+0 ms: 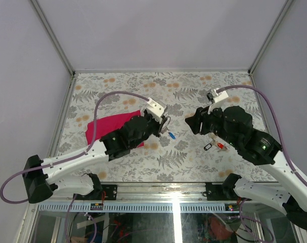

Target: Put the keys on the keyring

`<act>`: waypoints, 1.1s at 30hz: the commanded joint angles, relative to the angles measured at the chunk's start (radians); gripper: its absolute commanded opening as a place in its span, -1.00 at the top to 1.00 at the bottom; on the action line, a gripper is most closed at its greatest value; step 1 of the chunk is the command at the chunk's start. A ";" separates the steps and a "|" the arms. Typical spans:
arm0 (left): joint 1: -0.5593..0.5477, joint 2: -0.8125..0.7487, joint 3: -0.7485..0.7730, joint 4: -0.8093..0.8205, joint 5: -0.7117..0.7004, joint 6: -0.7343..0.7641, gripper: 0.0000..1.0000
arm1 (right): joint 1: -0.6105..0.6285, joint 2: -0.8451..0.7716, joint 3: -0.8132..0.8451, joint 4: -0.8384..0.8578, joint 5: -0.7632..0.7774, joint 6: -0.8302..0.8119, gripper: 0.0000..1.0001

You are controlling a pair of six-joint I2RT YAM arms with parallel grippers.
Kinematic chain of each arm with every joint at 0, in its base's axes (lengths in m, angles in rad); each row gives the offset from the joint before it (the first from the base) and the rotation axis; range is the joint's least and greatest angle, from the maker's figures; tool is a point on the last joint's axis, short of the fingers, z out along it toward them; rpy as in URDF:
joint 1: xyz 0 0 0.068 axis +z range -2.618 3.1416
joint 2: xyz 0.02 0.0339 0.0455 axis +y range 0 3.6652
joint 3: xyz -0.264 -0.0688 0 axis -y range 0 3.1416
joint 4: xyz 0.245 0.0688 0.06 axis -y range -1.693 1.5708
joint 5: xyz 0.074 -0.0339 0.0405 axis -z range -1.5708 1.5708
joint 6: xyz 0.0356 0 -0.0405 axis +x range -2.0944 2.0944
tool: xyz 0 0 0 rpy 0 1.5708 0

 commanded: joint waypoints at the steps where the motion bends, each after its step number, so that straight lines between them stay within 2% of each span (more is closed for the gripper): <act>1: 0.121 0.048 0.075 -0.165 0.133 -0.137 1.00 | 0.001 0.087 0.056 -0.093 0.178 0.059 -0.02; 4: 0.178 0.131 0.147 -0.331 0.140 -0.154 1.00 | -0.051 0.154 0.061 -0.130 0.130 0.075 0.06; 8: 0.183 0.196 0.194 -0.439 0.138 -0.152 1.00 | -0.315 0.201 -0.041 -0.066 -0.182 0.118 0.09; 12: 0.206 0.248 0.238 -0.534 0.134 -0.172 1.00 | -0.503 0.219 -0.172 0.013 -0.285 0.175 0.03; 17: 0.241 0.317 0.292 -0.600 0.192 -0.220 1.00 | -0.653 0.226 -0.309 0.063 -0.216 0.247 -0.06; 19: 0.250 0.328 0.300 -0.597 0.162 -0.258 1.00 | -0.668 0.230 -0.346 0.069 -0.122 0.250 -0.08; 25: 0.285 0.310 0.323 -0.588 0.185 -0.285 1.00 | -0.708 0.315 -0.357 0.053 0.070 0.238 -0.11; 29: 0.299 0.312 0.357 -0.616 0.261 -0.204 1.00 | -0.808 0.385 -0.370 0.102 0.004 0.242 -0.15; 33: 0.299 0.231 0.285 -0.573 0.262 -0.145 1.00 | -0.920 0.410 -0.428 0.219 -0.085 0.287 -0.11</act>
